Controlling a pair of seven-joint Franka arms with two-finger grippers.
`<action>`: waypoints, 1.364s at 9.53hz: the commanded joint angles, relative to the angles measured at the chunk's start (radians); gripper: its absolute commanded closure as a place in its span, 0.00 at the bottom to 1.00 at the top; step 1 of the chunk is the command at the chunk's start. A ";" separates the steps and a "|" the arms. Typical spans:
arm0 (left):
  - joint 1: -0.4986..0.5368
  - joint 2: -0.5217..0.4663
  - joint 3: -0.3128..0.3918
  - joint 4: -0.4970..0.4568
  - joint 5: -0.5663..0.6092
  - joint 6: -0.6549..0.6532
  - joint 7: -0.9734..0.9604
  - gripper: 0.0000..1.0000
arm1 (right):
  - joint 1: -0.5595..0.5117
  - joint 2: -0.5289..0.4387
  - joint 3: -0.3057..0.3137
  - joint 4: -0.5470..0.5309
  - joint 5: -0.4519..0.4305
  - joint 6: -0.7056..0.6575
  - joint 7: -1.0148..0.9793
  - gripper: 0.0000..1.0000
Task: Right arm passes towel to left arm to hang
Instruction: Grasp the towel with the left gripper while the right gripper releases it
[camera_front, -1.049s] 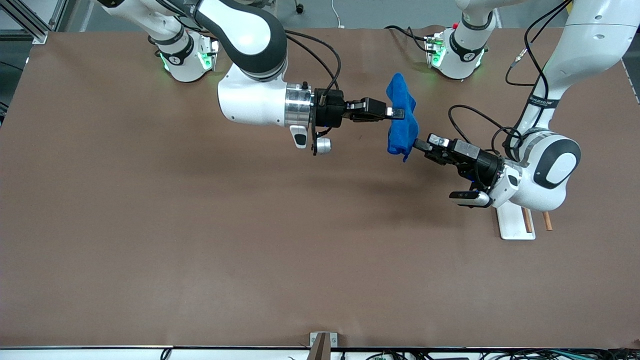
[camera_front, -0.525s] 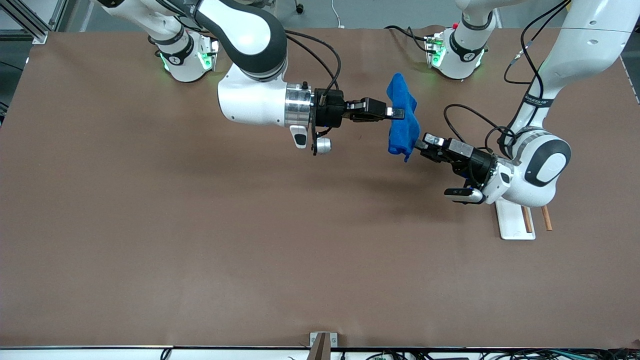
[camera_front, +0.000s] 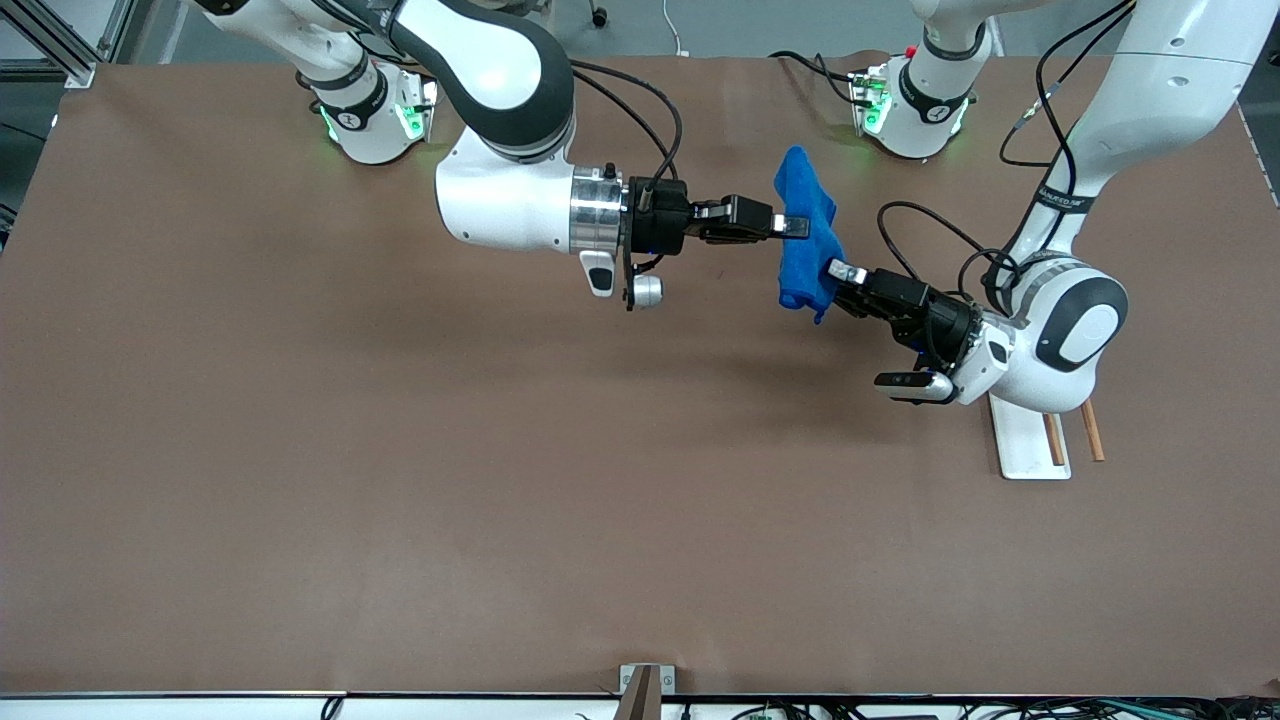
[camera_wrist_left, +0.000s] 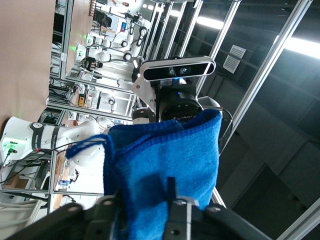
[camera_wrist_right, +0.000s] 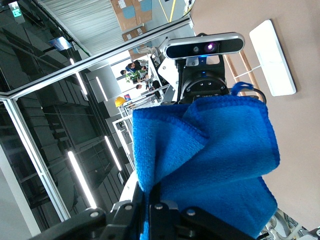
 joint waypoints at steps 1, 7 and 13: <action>0.012 0.004 0.002 0.003 -0.008 0.024 -0.034 0.99 | 0.003 0.010 0.009 0.018 0.023 0.007 -0.011 1.00; 0.085 -0.022 0.019 0.167 0.067 0.026 -0.308 1.00 | -0.025 -0.006 0.009 -0.010 0.025 0.006 -0.006 0.00; 0.170 -0.031 0.022 0.326 0.337 0.032 -0.607 1.00 | -0.302 -0.164 -0.013 -0.318 -0.364 -0.137 -0.005 0.00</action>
